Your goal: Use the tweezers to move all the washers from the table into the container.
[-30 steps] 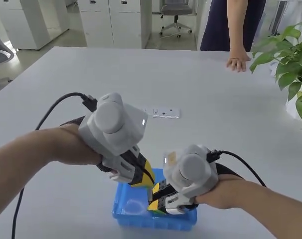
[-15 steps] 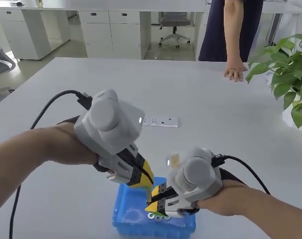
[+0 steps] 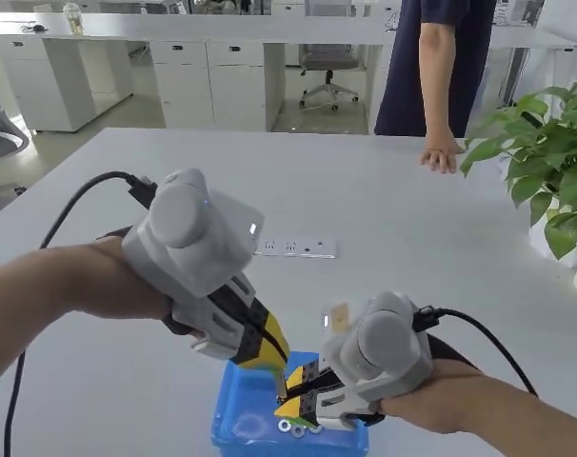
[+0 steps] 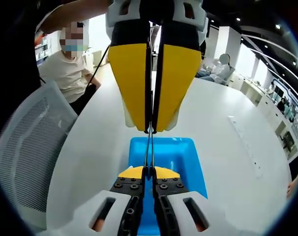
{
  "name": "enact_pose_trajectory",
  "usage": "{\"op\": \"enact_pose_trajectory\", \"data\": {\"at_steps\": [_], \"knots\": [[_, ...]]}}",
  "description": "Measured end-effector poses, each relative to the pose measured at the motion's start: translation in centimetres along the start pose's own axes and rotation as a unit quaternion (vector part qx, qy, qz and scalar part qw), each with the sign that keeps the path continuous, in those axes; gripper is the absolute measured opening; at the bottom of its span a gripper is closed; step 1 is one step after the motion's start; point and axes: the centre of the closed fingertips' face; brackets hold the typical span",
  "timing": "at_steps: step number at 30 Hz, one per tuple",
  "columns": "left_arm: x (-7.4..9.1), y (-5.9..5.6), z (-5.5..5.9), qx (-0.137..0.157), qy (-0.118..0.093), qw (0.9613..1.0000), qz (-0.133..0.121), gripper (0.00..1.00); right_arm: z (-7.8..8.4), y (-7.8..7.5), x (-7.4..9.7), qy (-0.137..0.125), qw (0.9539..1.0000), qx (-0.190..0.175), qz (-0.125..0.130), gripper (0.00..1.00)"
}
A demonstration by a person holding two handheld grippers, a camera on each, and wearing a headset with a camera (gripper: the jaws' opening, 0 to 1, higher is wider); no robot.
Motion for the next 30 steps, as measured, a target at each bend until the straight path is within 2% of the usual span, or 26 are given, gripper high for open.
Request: {"op": "enact_pose_trajectory", "data": {"at_steps": [12,16,22,25,30], "knots": [[1.0,-2.4,-0.8,-0.012,-0.016,0.9998,0.005,0.04,-0.3,2.0,1.5,0.009,0.9998,0.017,0.007,0.05],[0.8,-3.2,-0.7,-0.023,-0.008,0.9997,0.003,0.04,0.1,2.7,1.8,0.021,0.9994,0.024,0.011,0.05],[0.6,-4.5,-0.8,-0.036,-0.009,0.9993,-0.003,0.04,0.4,3.9,2.0,0.032,0.9990,0.028,0.012,0.05],[0.5,-5.0,-0.5,-0.039,-0.004,0.9992,-0.008,0.04,0.7,4.5,2.1,0.036,0.9989,0.028,0.013,0.05],[-0.1,-5.7,0.7,-0.042,0.009,0.9990,-0.011,0.04,1.1,5.4,2.0,0.049,0.9983,0.028,0.011,0.05]]}}
Point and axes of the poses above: the centre of the closed fingertips' face, and the gripper's own axes: x roughly backward along the fingers, y roughly to its left, z roughly out of its underside, and after that the axes turned 13 degrees about y, right-handed
